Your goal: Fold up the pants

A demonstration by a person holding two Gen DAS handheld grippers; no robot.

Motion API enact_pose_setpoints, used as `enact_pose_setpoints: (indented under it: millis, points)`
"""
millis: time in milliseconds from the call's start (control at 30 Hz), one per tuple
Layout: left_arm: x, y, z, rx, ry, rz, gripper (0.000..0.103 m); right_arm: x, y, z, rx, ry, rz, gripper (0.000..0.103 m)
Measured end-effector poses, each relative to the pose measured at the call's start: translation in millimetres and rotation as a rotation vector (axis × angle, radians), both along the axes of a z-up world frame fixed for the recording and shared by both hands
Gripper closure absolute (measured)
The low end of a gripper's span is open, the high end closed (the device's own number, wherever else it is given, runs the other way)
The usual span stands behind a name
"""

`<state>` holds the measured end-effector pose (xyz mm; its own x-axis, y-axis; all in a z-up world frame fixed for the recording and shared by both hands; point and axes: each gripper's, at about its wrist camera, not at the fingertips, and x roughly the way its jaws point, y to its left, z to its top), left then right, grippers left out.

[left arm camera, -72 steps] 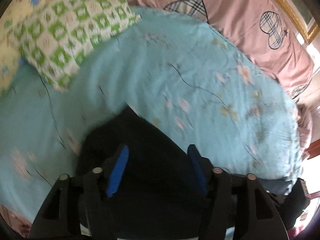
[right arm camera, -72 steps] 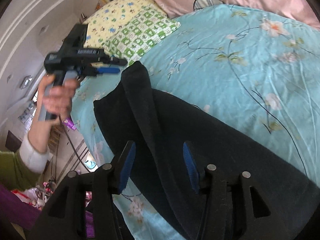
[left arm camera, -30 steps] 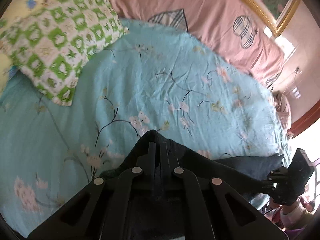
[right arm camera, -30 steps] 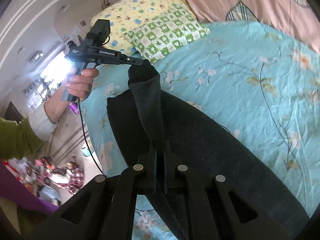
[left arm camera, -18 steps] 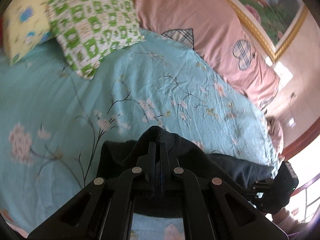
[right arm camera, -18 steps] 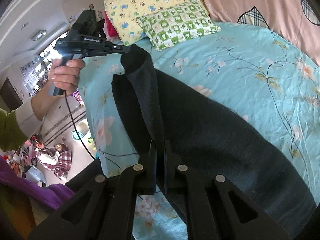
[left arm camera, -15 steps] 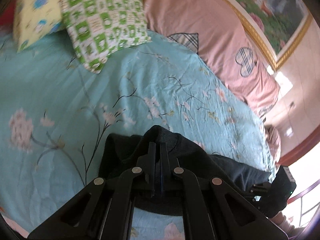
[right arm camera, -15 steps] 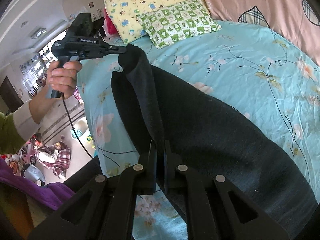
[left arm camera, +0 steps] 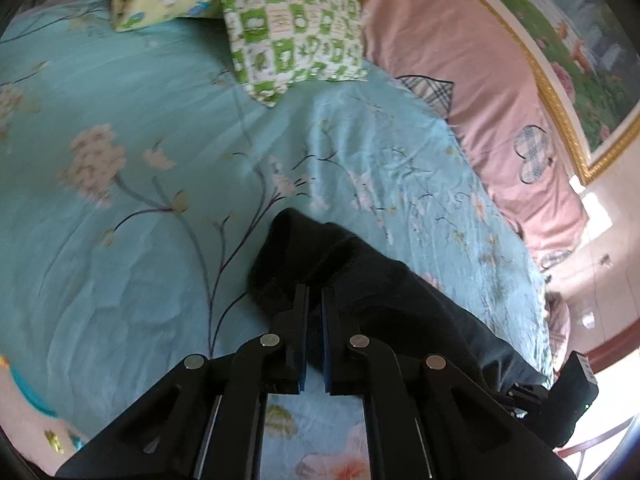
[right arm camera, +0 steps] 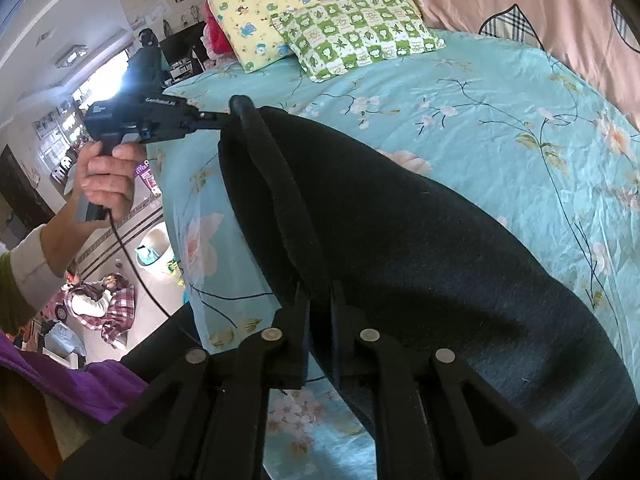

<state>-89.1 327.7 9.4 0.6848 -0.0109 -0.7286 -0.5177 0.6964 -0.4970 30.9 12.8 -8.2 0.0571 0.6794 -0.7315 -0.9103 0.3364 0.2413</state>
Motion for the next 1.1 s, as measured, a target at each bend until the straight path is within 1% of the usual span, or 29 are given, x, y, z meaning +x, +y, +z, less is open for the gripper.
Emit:
enact_pose_setpoints:
  millis: [67, 133, 200, 300, 367, 433, 600, 633, 700, 733, 867, 1100]
  points:
    - [-4.9, -4.5, 1.0, -0.004, 0.008, 0.021, 0.1, -1.3, 0.6, 1.0, 0.007, 0.012, 0.002, 0.083]
    - [-11.1, -10.9, 4.0, -0.013, 0.008, 0.037, 0.1, -3.2, 1.3, 3.4, 0.026, 0.02, 0.011, 0.07]
    - [-17.7, -18.3, 7.6, -0.02, 0.005, 0.046, 0.099, -6.1, 2.2, 7.6, 0.049, 0.027, 0.023, 0.065]
    - [-26.8, -26.8, 11.1, -0.036, 0.001, 0.06, 0.093, -7.2, 3.2, 14.0, 0.081, 0.042, 0.031, 0.065]
    - [-31.1, -30.8, 11.8, -0.052, 0.0, 0.061, 0.092, -6.1, 3.5, 17.7, 0.101, 0.052, 0.03, 0.065]
    - [-32.6, -35.7, 13.8, -0.052, 0.003, 0.056, 0.092, -1.0, 2.4, 21.7, 0.125, 0.069, 0.018, 0.065]
    - [-29.0, -42.3, 13.3, -0.048, 0.025, 0.042, 0.088, 29.9, 0.7, 28.2, 0.159, 0.098, -0.073, 0.065]
    - [-27.8, -43.0, 13.1, -0.038, 0.033, 0.046, 0.087, 37.7, 0.5, 29.5, 0.159, 0.1, -0.093, 0.065]
    - [-25.6, -44.8, 12.7, 0.007, 0.065, 0.067, 0.08, 56.3, 0.4, 31.7, 0.168, 0.112, -0.129, 0.065]
    - [-24.7, -46.0, 12.2, 0.022, 0.075, 0.071, 0.08, 64.5, 1.3, 32.5, 0.167, 0.114, -0.143, 0.065]
    - [-22.4, -48.4, 7.0, 0.034, 0.095, 0.069, 0.078, 96.5, 10.8, 31.0, 0.134, 0.126, -0.172, 0.065]
    - [-22.2, -47.7, -0.5, 0.033, 0.119, 0.073, 0.078, 137.5, 39.5, 8.7, 0.042, 0.196, -0.139, 0.065]
